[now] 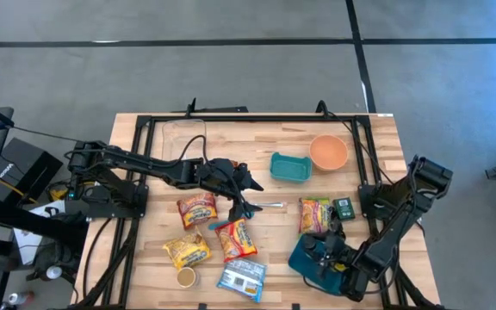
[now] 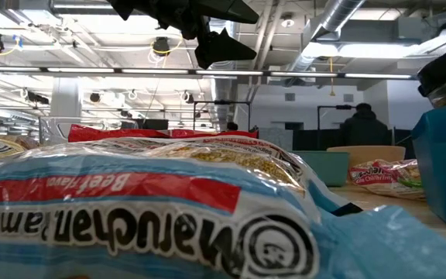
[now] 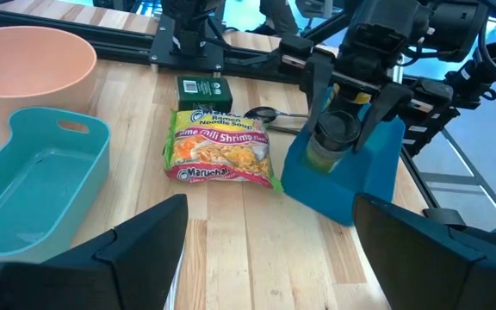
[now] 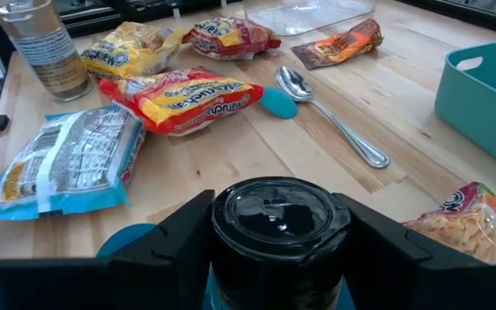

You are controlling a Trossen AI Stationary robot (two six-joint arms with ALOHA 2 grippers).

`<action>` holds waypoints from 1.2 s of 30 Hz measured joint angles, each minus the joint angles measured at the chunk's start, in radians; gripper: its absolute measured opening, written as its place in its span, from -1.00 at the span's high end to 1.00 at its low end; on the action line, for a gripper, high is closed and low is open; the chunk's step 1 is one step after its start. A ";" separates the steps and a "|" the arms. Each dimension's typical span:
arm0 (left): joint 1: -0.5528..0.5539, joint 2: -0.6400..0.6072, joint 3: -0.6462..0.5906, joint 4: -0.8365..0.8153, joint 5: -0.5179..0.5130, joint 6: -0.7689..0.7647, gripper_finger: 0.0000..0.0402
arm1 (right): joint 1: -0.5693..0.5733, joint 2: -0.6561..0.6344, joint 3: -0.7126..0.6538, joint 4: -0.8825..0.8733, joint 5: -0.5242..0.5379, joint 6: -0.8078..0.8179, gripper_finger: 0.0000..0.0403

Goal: Pick & Place Food Item
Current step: Put the black seasoning bottle into the blue bin

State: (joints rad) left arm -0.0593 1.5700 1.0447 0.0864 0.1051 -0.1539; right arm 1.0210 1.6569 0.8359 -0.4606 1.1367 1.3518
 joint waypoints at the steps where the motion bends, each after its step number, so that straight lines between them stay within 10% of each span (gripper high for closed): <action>1: 0.000 0.000 0.000 0.000 0.000 0.000 -0.61 | 0.004 0.000 0.000 -0.001 0.012 0.000 0.02; 36: 0.000 0.000 0.000 0.000 0.000 -0.001 -0.61 | 0.024 -0.027 -0.065 0.078 0.040 -0.095 0.02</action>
State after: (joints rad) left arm -0.0593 1.5700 1.0447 0.0864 0.1051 -0.1547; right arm 1.0448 1.6297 0.7706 -0.3829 1.1772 1.2568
